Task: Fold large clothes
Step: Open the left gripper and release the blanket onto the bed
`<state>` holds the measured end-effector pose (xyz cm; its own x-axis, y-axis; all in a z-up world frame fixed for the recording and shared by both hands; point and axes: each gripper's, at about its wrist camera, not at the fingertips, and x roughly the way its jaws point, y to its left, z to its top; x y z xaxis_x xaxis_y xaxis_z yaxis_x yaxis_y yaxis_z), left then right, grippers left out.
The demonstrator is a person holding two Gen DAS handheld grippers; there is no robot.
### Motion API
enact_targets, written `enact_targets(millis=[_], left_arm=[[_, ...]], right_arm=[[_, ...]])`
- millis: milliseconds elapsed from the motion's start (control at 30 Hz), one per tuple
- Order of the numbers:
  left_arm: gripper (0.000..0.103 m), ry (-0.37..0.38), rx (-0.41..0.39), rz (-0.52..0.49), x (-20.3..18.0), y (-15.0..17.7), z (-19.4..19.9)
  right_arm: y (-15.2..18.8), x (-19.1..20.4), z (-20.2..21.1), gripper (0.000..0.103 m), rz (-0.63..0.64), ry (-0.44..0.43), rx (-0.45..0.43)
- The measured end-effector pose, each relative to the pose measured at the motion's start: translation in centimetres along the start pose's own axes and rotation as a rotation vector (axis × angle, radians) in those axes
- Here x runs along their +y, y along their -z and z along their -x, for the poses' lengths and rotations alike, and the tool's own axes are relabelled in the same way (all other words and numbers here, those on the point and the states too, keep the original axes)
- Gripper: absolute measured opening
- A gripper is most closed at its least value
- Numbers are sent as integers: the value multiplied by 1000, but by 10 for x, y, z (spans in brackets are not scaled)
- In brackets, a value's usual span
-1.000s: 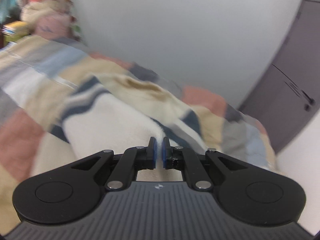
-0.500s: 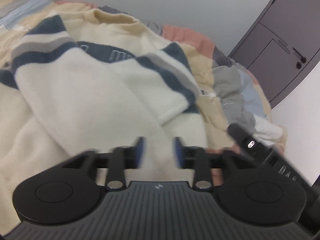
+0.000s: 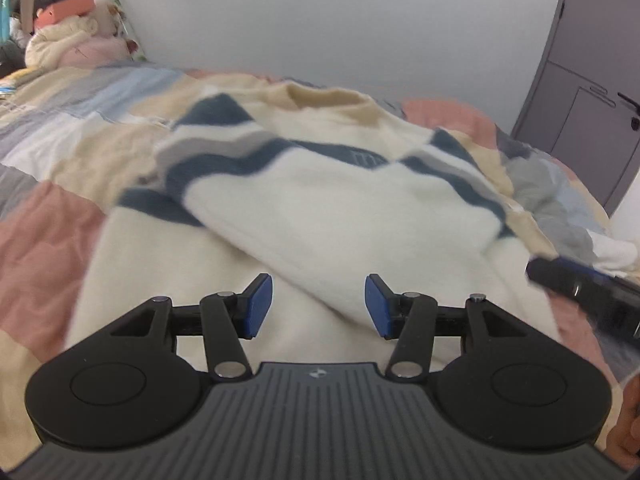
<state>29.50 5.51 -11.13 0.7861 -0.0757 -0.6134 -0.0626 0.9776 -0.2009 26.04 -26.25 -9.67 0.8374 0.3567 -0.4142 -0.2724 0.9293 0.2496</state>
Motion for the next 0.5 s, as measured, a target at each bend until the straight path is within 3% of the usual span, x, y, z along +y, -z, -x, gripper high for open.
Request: enact_targets(millis=[233, 367, 500], left_arm=[[57, 15, -20, -32, 37, 8, -14], [57, -38, -23, -50, 54, 11, -25], [57, -85, -49, -72, 62, 17, -32]], right_arm=[[4, 21, -42, 56, 59, 26, 40], [13, 26, -58, 52, 114, 66, 44], [21, 19, -73, 36, 71, 104, 81]])
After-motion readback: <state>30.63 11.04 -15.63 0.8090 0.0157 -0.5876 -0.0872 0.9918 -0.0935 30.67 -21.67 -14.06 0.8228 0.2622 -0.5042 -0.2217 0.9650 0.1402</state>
